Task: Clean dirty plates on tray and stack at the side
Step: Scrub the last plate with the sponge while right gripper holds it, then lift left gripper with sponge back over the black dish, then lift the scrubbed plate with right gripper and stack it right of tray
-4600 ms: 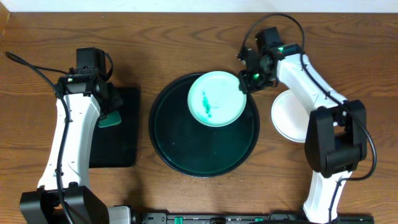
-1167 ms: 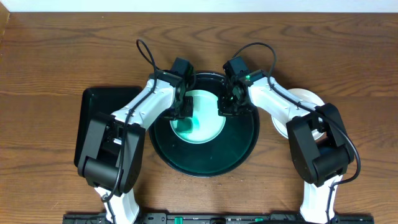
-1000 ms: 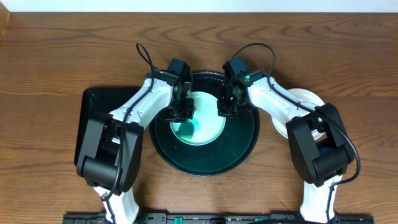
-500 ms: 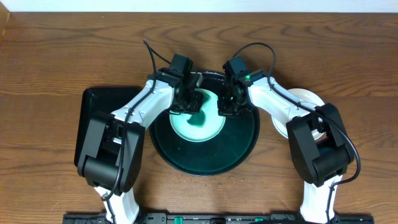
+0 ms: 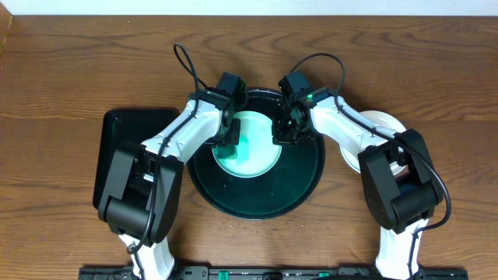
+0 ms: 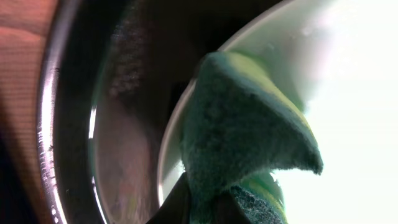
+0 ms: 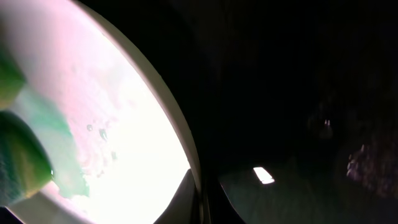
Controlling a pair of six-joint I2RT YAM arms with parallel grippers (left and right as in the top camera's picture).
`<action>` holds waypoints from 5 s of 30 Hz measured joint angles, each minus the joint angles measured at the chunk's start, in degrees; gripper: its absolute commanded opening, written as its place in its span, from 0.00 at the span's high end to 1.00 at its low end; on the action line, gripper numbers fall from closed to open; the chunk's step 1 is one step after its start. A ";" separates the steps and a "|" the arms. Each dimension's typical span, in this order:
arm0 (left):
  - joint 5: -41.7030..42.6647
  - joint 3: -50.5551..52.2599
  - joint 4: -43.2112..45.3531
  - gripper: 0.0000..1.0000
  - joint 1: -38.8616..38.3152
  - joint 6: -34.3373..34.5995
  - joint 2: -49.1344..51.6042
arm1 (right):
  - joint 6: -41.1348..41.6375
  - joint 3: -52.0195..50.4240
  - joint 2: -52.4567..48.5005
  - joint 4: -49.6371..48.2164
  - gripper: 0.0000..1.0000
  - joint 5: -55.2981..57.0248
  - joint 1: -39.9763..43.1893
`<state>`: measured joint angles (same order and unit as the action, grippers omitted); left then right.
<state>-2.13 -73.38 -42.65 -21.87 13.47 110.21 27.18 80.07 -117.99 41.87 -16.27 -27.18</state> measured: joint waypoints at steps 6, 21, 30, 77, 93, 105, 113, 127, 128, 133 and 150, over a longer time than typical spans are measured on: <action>10.16 -0.02 -1.16 0.93 1.55 -6.71 -0.02 | -0.02 0.00 0.00 0.76 0.99 -1.57 0.26; 14.91 0.13 -0.33 0.93 1.01 -1.88 0.00 | -0.28 -4.57 0.04 -4.92 0.99 -12.44 4.68; 30.95 0.50 6.47 0.93 -3.52 -5.44 0.07 | -0.26 -4.79 0.04 -5.09 0.99 -12.70 4.66; 18.69 0.72 8.87 0.93 -0.44 -10.91 0.07 | -0.20 -4.87 0.04 -5.29 0.99 -13.05 4.68; 4.09 0.07 -1.88 0.93 -1.64 1.07 0.04 | -0.26 -4.87 0.04 -5.73 0.99 -13.05 4.66; 25.73 0.59 5.46 0.93 -2.51 -8.00 0.07 | -0.44 -4.87 0.04 -5.57 0.99 -12.92 4.66; 10.78 0.00 4.07 0.93 2.97 -0.28 0.07 | -0.42 -4.87 0.04 -5.40 0.99 -12.94 4.66; 6.71 -7.63 -10.25 0.93 8.70 1.33 -21.29 | -1.88 -4.92 0.57 -5.42 0.99 -11.61 4.02; 6.62 -7.78 -10.43 0.93 9.92 1.36 -22.80 | -2.29 -5.05 1.05 -5.31 0.99 -10.32 3.69; 6.23 -7.89 -11.13 0.93 16.26 1.36 -23.74 | -4.94 -5.79 8.87 -3.37 0.99 1.07 -0.20; 6.03 -6.86 -11.15 0.93 23.28 1.36 -23.21 | -13.44 -5.77 24.26 -1.97 0.99 60.96 -27.23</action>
<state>3.90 -80.25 -53.80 1.41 14.83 87.00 13.74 74.30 -93.73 39.90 44.69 -54.41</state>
